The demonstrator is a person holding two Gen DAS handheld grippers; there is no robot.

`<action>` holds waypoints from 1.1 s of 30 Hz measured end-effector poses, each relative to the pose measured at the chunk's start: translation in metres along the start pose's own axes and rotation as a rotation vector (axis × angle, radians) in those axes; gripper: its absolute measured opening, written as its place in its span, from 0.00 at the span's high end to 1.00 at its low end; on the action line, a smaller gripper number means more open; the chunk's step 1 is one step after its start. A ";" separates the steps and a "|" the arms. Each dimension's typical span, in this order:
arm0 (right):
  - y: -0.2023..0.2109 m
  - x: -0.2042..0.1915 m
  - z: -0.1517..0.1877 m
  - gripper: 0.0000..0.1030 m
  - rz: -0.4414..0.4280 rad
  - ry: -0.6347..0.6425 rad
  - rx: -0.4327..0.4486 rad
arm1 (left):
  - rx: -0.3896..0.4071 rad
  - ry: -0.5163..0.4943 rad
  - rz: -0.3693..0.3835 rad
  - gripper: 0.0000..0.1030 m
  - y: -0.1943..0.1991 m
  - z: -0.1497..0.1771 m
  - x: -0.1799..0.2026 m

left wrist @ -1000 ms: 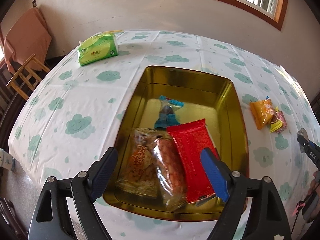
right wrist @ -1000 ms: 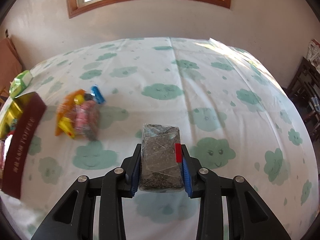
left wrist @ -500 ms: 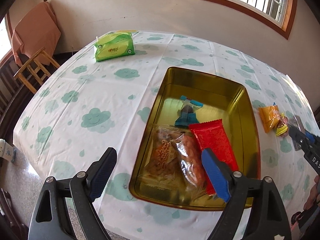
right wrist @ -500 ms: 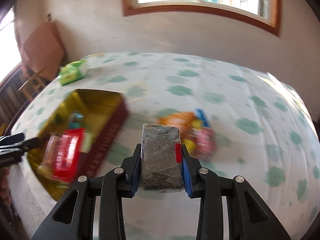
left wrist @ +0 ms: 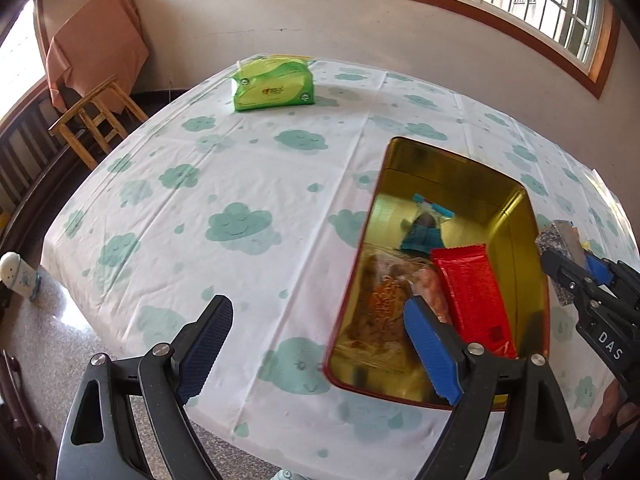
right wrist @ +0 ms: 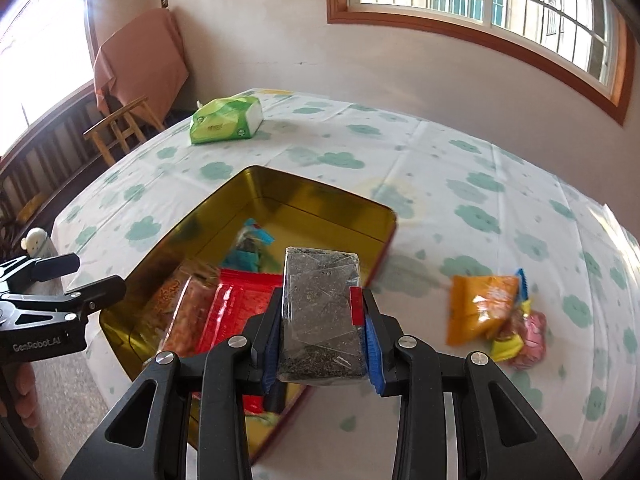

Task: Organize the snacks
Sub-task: 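Carry the grey foil block into the gold tin and open the right gripper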

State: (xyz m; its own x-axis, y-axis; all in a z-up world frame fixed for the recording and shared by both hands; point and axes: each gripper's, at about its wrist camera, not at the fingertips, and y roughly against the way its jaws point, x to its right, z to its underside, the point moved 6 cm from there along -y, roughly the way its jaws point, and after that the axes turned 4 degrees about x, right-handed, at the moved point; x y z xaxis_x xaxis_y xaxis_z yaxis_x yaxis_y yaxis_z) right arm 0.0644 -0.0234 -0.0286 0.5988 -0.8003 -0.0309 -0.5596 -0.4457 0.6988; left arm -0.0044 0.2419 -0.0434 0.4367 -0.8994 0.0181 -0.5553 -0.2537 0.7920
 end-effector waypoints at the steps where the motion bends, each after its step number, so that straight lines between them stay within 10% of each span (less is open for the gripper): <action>1: 0.002 0.000 0.001 0.65 -0.005 -0.002 -0.003 | 0.001 0.006 -0.001 0.17 0.000 0.000 -0.002; 33: 0.000 0.024 0.007 0.64 -0.002 0.044 -0.063 | -0.027 0.028 -0.016 0.17 -0.004 0.004 -0.014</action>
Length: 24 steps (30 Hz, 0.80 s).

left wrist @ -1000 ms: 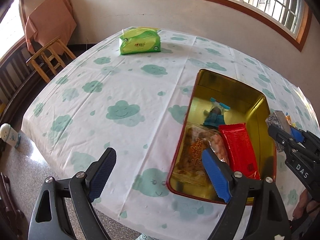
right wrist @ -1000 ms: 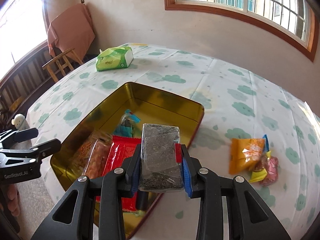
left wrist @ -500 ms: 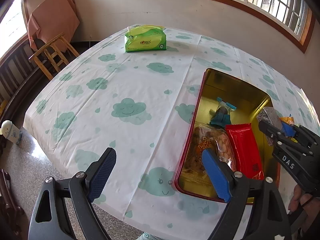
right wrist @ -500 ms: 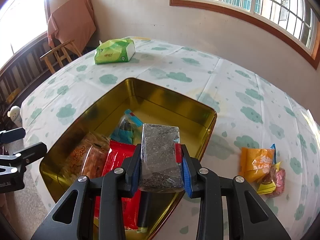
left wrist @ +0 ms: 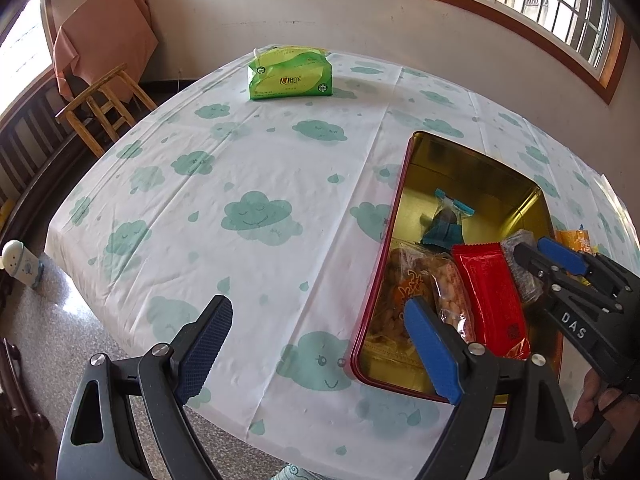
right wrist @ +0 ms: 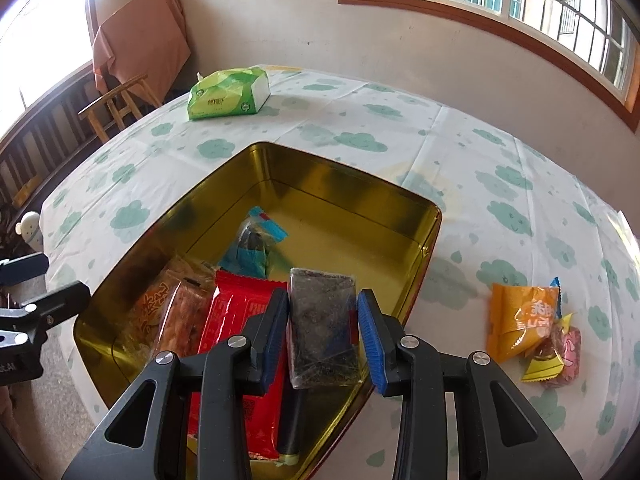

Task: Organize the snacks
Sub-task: 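Carry the grey foil block into the gold tin and open the right gripper, then move the right gripper to the snack pile and grasp the pink candy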

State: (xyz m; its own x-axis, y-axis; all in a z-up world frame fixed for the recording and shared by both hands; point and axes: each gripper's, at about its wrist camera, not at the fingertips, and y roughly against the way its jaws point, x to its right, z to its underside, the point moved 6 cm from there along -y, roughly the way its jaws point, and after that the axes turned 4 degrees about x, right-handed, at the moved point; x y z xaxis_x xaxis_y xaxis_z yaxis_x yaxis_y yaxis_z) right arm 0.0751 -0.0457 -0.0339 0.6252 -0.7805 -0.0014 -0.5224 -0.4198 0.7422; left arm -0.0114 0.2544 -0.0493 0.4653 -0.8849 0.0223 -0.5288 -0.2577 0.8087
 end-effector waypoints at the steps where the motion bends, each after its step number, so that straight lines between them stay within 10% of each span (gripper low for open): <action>1: -0.008 -0.013 -0.004 0.64 -0.012 -0.005 0.000 | -0.002 0.000 0.001 0.17 0.000 0.000 0.000; 10: -0.023 -0.044 -0.017 0.63 -0.034 -0.013 0.031 | 0.005 -0.015 0.011 0.17 0.001 0.002 0.008; 24: -0.008 0.034 -0.003 0.63 0.085 -0.162 0.075 | 0.018 -0.084 0.049 0.17 0.007 0.000 0.042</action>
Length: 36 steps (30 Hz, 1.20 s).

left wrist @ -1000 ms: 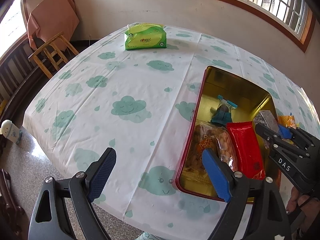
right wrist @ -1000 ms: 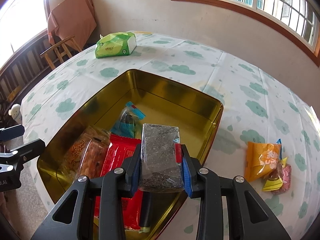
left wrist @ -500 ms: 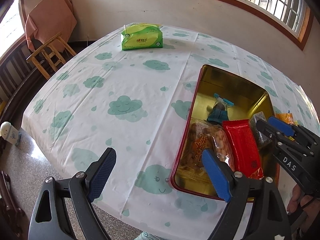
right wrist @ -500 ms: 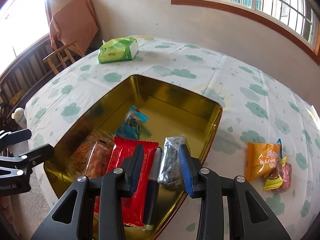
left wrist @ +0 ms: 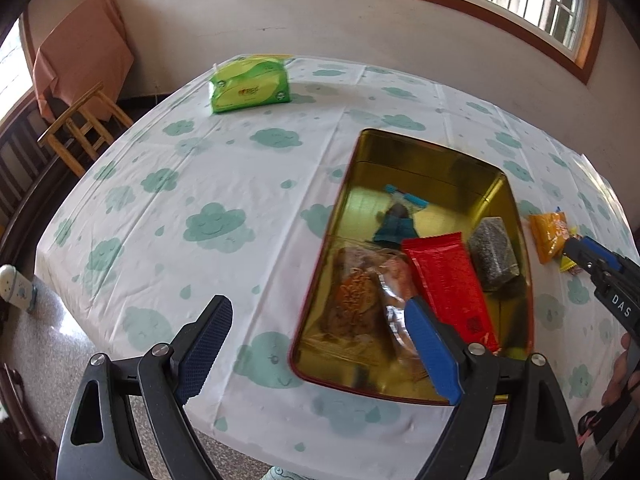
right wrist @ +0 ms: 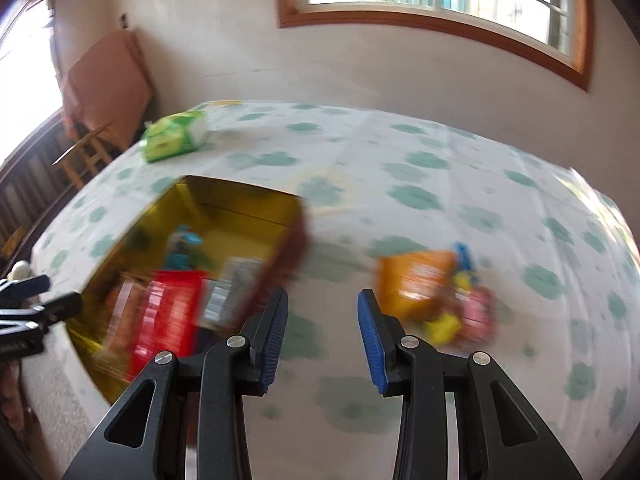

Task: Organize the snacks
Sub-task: 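Move the right gripper to the snack pile and grasp the pink candy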

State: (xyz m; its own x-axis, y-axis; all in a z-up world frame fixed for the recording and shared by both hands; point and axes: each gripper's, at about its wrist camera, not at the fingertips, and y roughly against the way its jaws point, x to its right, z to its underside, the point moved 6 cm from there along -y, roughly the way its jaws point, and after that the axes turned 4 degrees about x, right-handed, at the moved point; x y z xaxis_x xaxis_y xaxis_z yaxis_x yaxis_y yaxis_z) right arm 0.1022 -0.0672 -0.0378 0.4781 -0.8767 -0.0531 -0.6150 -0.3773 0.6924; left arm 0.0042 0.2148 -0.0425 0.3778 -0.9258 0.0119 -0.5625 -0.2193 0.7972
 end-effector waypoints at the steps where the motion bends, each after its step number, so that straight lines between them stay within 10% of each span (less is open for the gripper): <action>1: -0.003 0.009 0.001 0.63 0.017 -0.013 -0.004 | 0.002 -0.007 0.004 0.17 0.001 -0.001 0.004; 11: -0.029 0.082 0.022 0.63 0.136 -0.137 -0.052 | 0.006 -0.073 0.018 0.17 0.004 -0.004 0.034; 36: -0.085 0.084 0.019 0.76 0.086 -0.129 -0.053 | 0.004 -0.285 0.135 0.17 0.001 -0.002 0.151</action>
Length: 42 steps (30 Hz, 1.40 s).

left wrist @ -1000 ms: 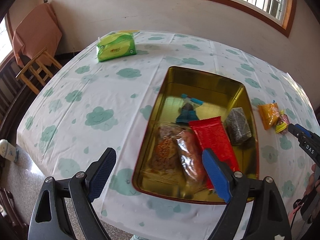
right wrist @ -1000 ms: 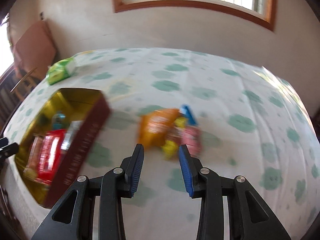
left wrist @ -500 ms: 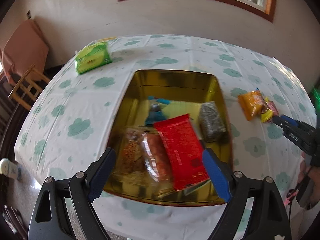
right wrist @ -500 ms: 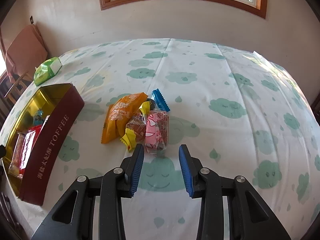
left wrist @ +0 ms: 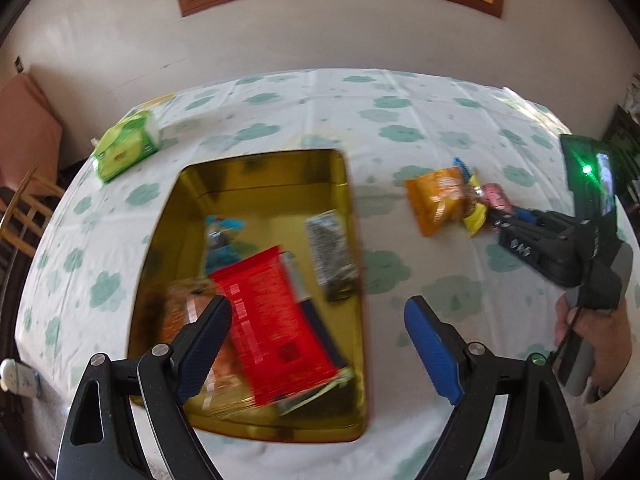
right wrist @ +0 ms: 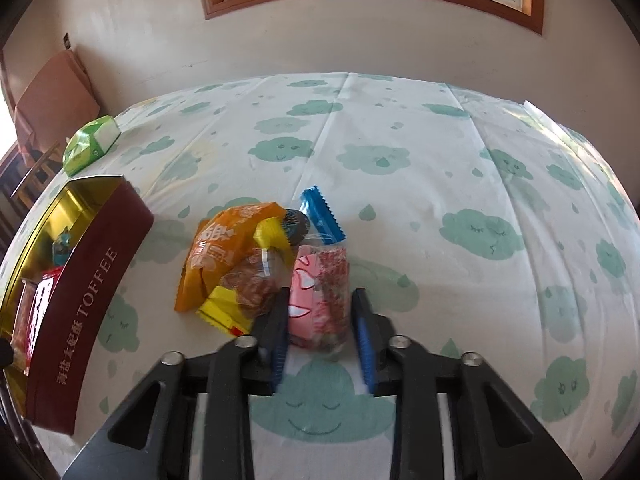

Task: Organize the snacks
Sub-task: 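Move the right gripper to the snack pile and grasp the pink candy, then lift the pink candy with the right gripper while the left approaches the yellow candy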

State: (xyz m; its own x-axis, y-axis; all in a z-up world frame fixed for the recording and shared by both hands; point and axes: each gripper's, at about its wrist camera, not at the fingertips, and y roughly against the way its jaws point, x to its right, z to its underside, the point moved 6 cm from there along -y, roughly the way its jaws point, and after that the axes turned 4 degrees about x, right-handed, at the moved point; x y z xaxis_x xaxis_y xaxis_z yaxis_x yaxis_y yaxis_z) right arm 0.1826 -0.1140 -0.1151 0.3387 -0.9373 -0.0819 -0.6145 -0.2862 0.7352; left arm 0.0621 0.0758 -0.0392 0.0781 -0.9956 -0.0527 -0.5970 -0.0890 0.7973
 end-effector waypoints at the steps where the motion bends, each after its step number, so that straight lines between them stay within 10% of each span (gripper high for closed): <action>1: 0.001 0.000 0.001 0.76 0.003 0.005 0.003 | 0.001 -0.007 0.009 0.17 -0.001 -0.002 0.006; 19: 0.034 0.064 0.031 0.76 0.120 -0.081 0.030 | -0.009 -0.068 0.165 0.18 -0.035 -0.020 0.103; 42: 0.041 0.098 0.037 0.76 0.168 -0.150 0.041 | -0.122 -0.064 0.268 0.60 -0.101 -0.065 0.176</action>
State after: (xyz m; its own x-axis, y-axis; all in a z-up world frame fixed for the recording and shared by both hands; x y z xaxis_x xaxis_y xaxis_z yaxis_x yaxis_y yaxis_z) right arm 0.1638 -0.2246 -0.1181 0.1216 -0.9906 -0.0620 -0.6828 -0.1289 0.7192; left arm 0.1881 -0.0887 -0.0901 -0.1227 -0.9833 0.1347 -0.4891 0.1780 0.8539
